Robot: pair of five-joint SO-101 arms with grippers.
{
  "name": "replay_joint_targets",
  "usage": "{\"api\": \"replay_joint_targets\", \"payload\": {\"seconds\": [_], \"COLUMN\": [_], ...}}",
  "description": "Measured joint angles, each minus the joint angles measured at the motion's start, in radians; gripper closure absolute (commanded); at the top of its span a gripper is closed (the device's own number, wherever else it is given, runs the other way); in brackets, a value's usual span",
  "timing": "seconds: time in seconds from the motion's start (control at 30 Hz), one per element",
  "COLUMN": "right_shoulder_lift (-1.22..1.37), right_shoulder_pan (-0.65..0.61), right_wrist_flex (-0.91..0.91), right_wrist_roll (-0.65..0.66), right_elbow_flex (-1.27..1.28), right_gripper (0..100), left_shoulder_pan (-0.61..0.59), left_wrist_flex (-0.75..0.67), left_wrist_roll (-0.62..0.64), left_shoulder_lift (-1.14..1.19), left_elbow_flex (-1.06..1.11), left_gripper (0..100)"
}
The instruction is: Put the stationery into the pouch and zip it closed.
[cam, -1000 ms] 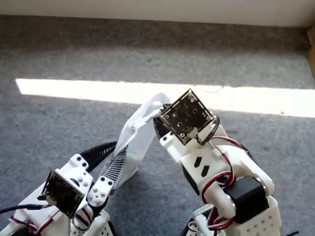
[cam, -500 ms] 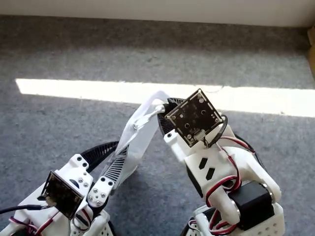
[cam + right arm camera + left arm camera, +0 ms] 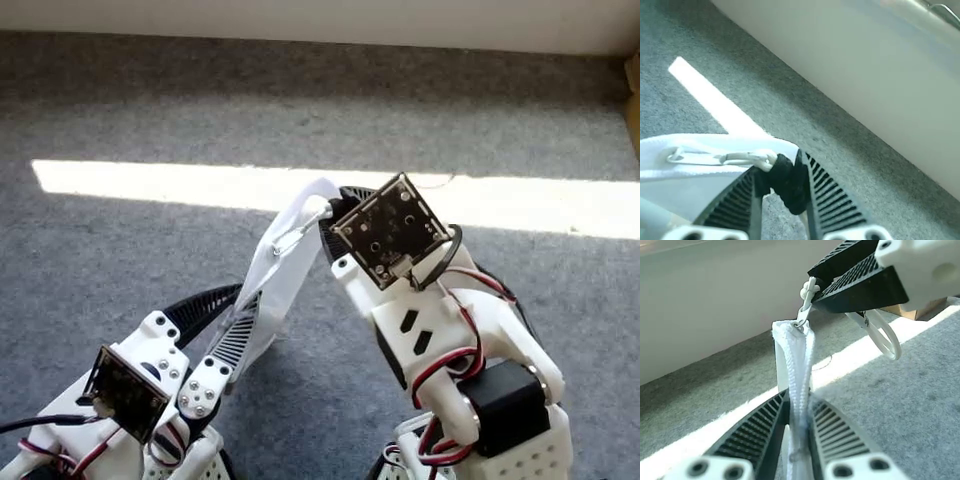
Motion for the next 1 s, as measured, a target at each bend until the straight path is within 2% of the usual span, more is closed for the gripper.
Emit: {"api": "replay_joint_targets", "payload": {"seconds": [0.27,0.4,0.77,0.9,1.0], "right_shoulder_lift": [0.072,0.101,0.181,0.344,0.361], "right_shoulder_pan": [0.066,0.066,0.066,0.319,0.367], "right_wrist_flex": [0.000,0.000,-0.003,-0.035,-0.038], "right_wrist_roll": [0.006,0.043,0.044,0.044,0.046], "right_elbow_flex": [-0.003,-0.005,-0.011,0.009,0.009], "right_gripper": [99.3,99.3,99.3,99.3,99.3], "left_shoulder_pan": [0.000,0.000,-0.003,-0.011,-0.009], "left_wrist_flex": [0.000,0.000,0.000,0.038,0.043], "left_wrist_roll": [0.000,0.000,0.000,0.005,0.003], "left_shoulder_lift": [0.003,0.003,0.005,-0.021,-0.018], "left_elbow_flex": [0.002,0.003,-0.002,-0.087,-0.109], "left_gripper": [100,100,100,100,100]}}
